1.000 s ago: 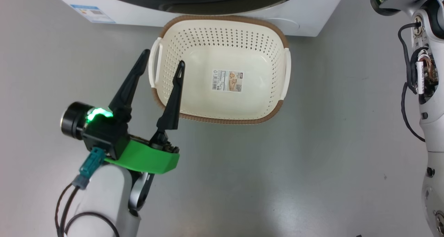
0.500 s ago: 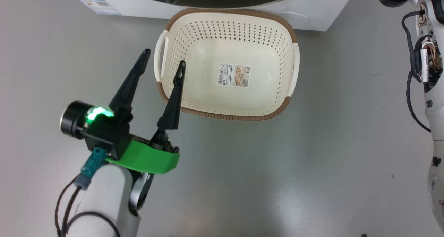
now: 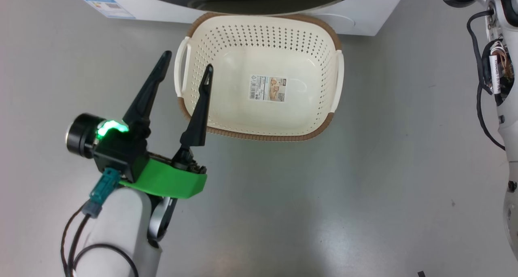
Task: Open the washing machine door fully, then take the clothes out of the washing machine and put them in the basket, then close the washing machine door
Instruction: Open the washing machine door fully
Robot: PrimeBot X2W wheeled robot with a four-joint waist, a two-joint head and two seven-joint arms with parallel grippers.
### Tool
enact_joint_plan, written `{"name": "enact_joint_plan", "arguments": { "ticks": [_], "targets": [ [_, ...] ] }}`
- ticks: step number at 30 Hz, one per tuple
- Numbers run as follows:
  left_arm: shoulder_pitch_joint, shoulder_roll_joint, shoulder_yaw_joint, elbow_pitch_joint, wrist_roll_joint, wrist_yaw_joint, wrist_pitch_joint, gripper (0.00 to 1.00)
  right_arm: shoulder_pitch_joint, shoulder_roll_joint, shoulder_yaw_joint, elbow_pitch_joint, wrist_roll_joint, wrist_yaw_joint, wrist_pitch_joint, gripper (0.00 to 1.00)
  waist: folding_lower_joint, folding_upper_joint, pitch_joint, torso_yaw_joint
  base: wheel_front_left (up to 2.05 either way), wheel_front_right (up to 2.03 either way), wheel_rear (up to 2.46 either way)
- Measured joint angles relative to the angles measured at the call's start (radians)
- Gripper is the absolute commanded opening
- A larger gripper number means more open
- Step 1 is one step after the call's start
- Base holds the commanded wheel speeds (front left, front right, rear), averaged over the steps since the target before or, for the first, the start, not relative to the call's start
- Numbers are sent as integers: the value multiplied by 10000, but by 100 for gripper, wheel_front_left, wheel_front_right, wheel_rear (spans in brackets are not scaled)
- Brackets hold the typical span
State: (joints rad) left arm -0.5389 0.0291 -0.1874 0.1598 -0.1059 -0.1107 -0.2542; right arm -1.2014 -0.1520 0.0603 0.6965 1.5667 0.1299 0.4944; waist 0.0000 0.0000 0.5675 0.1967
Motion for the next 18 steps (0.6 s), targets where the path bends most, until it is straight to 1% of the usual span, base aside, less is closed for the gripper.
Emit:
{"name": "enact_joint_plan", "arguments": {
  "ticks": [4, 7, 18],
  "targets": [
    [0, 0, 69, 40, 0, 0, 0, 100, -16, 12, 173, 75, -10, -6, 148, 0, 0, 1, -61, -103, 0, 0, 0],
    [0, -2, 127, 98, 0, 0, 0, 100, -16, 59, 244, 98, -21, -71, 255, 0, 0, 0, -148, -170, 0, 0, 0],
    [3, 2, 276, 217, 8, -8, 0, 100, 55, 228, 546, 107, -38, -71, 520, 0, 0, 0, -385, -314, 0, 0, 0]
  ]
}}
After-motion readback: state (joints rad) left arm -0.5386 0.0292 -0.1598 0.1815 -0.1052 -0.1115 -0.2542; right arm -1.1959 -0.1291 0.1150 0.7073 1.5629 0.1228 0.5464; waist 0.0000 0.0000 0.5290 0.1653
